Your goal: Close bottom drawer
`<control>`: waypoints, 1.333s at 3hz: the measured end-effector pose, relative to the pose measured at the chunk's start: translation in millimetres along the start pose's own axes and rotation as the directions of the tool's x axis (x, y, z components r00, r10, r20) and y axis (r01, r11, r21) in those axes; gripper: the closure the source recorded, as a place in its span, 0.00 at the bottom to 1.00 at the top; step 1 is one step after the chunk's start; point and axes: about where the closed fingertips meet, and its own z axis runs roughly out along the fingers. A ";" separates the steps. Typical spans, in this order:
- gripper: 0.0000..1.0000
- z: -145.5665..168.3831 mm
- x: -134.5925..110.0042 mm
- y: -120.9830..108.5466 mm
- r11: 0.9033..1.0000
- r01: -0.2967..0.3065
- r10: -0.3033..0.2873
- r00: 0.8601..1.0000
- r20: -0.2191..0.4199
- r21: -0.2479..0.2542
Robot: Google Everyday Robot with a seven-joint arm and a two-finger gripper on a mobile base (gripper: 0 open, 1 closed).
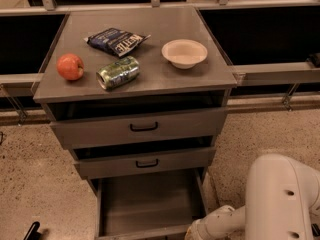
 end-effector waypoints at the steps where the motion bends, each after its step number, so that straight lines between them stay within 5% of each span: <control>1: 0.58 0.0 0.0 0.0 1.000 0.000 0.000 1.000 0.000 0.000; 3: 0.12 0.0 0.0 0.0 1.000 0.000 0.000 1.000 0.000 0.000; 4: 0.00 0.1 0.0 0.1 1.000 0.000 0.000 1.000 0.000 0.000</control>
Offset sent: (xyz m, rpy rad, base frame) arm 0.0000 0.0000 0.0000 0.0000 0.0000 0.0000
